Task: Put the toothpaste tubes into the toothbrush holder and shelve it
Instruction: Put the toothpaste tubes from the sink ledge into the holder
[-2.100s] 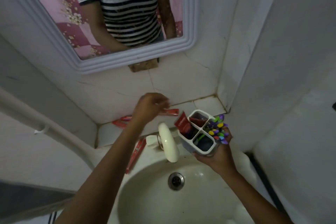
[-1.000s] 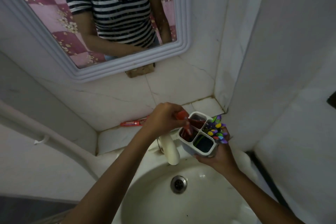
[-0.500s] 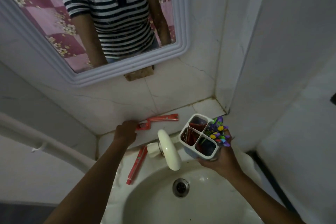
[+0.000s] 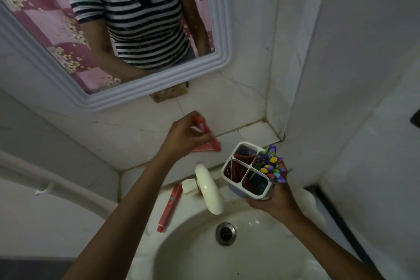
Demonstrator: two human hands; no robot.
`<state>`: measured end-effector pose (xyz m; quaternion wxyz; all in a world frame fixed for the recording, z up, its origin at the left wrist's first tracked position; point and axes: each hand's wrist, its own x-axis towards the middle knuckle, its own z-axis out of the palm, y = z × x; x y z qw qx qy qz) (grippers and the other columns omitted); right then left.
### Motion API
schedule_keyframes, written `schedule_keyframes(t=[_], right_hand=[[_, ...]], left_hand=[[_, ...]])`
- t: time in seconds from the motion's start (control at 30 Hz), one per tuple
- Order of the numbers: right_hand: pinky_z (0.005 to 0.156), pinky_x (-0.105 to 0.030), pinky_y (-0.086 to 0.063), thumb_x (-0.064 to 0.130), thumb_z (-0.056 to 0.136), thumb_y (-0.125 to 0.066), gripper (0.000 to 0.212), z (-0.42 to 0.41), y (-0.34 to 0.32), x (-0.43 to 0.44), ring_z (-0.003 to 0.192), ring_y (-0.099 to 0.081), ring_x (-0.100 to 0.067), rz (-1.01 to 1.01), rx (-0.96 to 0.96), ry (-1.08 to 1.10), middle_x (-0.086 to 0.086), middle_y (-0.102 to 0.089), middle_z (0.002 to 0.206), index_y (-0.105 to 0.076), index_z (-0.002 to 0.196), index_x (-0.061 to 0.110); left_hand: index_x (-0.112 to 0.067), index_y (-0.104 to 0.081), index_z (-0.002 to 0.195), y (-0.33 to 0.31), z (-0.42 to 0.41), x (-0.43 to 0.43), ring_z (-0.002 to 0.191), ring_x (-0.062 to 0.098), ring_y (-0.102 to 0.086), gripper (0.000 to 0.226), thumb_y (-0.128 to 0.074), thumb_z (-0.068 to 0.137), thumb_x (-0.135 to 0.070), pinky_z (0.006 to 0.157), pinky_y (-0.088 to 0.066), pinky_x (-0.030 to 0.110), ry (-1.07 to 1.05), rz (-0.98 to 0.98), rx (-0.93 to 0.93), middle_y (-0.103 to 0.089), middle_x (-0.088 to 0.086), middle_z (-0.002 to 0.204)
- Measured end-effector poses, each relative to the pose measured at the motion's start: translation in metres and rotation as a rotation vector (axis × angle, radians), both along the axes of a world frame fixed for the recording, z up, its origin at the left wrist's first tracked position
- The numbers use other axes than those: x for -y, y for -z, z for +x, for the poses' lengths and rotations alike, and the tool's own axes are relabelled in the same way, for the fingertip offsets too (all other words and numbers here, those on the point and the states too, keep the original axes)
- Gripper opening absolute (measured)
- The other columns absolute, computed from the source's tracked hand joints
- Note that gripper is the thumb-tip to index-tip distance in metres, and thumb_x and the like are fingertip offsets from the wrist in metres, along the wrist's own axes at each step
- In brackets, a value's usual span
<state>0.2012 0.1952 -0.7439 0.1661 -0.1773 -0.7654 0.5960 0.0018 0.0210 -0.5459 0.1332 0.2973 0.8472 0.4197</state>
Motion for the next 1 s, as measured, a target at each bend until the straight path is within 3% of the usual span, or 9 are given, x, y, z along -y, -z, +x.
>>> schedule_keyframes(t=[0.1,0.2,0.4,0.57,0.63,0.7,0.8,0.9,1.0], right_hand=[[0.101,-0.014,-0.055,0.019,0.049,-0.105,0.124,0.001,-0.002,0.000,0.130,-0.060,0.000,0.001,0.000,-0.008,0.004,-0.059,0.141,-0.036,0.150,0.009],[0.098,-0.010,-0.053,0.009,0.050,-0.104,0.118,0.002,-0.003,-0.001,0.127,-0.061,0.002,-0.006,-0.012,-0.016,-0.001,-0.061,0.139,-0.038,0.148,0.002],[0.099,-0.008,-0.051,0.009,0.050,-0.105,0.118,0.002,-0.005,-0.002,0.129,-0.060,0.003,-0.007,-0.022,-0.028,-0.002,-0.061,0.140,-0.038,0.148,0.000],[0.101,-0.008,-0.050,0.017,0.050,-0.104,0.119,0.003,-0.004,-0.001,0.132,-0.059,-0.003,0.015,-0.016,-0.038,-0.004,-0.059,0.141,-0.038,0.148,0.000],[0.101,-0.009,-0.050,0.023,0.051,-0.103,0.120,0.002,-0.004,-0.001,0.134,-0.058,-0.009,0.019,-0.016,-0.038,-0.005,-0.057,0.143,-0.037,0.149,0.002],[0.102,-0.010,-0.050,0.023,0.050,-0.103,0.121,0.002,-0.004,-0.002,0.135,-0.057,-0.011,0.026,-0.020,-0.037,-0.006,-0.056,0.144,-0.037,0.149,0.002],[0.104,-0.014,-0.052,0.029,0.050,-0.101,0.121,0.001,-0.005,-0.002,0.136,-0.057,-0.014,0.030,-0.020,-0.036,-0.008,-0.056,0.144,-0.037,0.149,0.001],[0.106,-0.019,-0.053,0.028,0.050,-0.103,0.121,0.001,-0.005,-0.003,0.137,-0.057,-0.014,0.039,-0.016,-0.046,-0.006,-0.056,0.145,-0.037,0.149,0.002],[0.104,-0.011,-0.050,0.025,0.050,-0.103,0.120,0.000,-0.002,-0.003,0.137,-0.056,-0.011,0.033,-0.013,-0.043,-0.007,-0.056,0.145,-0.038,0.149,0.003]], left_hand=[[-0.004,-0.058,0.094,-0.004,0.008,-0.031,0.079,0.013,-0.076,0.032,-0.082,0.075,-0.014,0.073,-0.064,0.036,0.127,0.043,0.049,-0.072,0.003,0.090],[-0.016,-0.064,0.091,0.004,0.012,-0.053,0.083,0.018,-0.075,0.034,-0.087,0.067,-0.026,0.070,-0.063,0.047,0.235,-0.087,0.046,-0.072,0.001,0.092],[-0.019,-0.067,0.108,0.009,0.004,-0.033,0.092,0.011,-0.071,0.047,-0.086,0.068,-0.036,0.072,-0.058,0.016,0.237,-0.211,0.085,-0.072,-0.001,0.105],[-0.016,-0.073,0.096,0.026,-0.012,0.023,0.077,0.007,-0.069,0.027,-0.082,0.074,-0.029,0.070,-0.051,0.019,0.006,-0.144,0.094,-0.075,0.000,0.090],[-0.018,-0.072,0.089,0.043,-0.015,0.046,0.074,0.010,-0.069,0.017,-0.079,0.078,-0.029,0.069,-0.051,0.024,-0.075,-0.269,-0.010,-0.073,-0.002,0.086],[-0.018,-0.069,0.086,0.067,-0.014,0.072,0.085,0.019,-0.068,0.020,-0.076,0.078,-0.034,0.075,-0.053,0.029,-0.177,-0.544,-0.136,-0.072,0.001,0.091],[-0.018,-0.067,0.096,0.104,0.004,0.102,0.094,0.022,-0.065,0.034,-0.075,0.074,-0.044,0.084,-0.056,0.034,-0.234,-0.890,-0.064,-0.069,0.002,0.099],[-0.018,-0.067,0.102,0.133,0.020,0.115,0.092,0.020,-0.066,0.033,-0.072,0.074,-0.036,0.084,-0.059,0.036,-0.201,-0.967,-0.023,-0.071,0.001,0.101],[-0.017,-0.069,0.105,0.142,0.023,0.118,0.089,0.020,-0.069,0.033,-0.073,0.075,-0.030,0.084,-0.059,0.036,-0.201,-0.935,-0.015,-0.073,0.003,0.099]])
